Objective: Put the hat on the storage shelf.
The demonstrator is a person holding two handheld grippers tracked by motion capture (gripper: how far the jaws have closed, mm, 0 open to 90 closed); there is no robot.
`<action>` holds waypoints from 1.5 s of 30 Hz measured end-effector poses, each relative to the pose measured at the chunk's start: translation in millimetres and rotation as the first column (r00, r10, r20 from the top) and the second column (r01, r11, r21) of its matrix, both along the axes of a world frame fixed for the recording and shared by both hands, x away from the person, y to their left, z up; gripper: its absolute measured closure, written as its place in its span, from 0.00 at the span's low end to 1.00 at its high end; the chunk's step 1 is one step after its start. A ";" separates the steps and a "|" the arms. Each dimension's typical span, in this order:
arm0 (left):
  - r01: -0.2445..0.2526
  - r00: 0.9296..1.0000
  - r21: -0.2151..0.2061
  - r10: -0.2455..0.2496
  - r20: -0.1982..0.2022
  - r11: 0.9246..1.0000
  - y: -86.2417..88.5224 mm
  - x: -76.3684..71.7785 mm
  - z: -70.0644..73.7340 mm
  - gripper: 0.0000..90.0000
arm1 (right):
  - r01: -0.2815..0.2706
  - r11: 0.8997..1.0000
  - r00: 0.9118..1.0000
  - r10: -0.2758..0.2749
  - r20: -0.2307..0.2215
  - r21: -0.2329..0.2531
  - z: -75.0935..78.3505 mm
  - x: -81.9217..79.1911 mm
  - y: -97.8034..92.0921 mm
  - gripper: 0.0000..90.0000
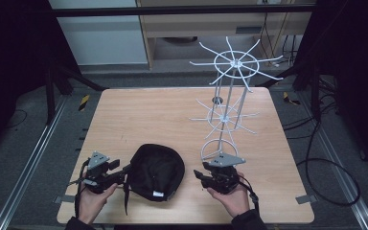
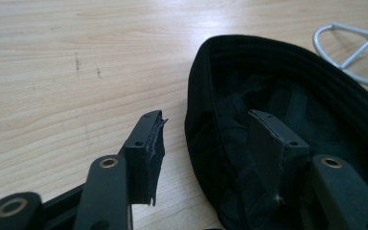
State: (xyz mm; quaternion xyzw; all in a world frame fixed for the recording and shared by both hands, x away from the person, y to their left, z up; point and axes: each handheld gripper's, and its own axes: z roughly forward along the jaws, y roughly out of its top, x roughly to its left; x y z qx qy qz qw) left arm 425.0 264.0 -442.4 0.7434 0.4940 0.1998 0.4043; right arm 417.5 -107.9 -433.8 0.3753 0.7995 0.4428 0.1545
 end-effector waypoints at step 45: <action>0.053 0.991 0.072 -0.043 -0.126 0.996 -4.5 6.5 -21.3 0.93 | -0.020 0.998 0.985 0.011 -0.172 -0.051 -53.9 39.8 66.1 0.67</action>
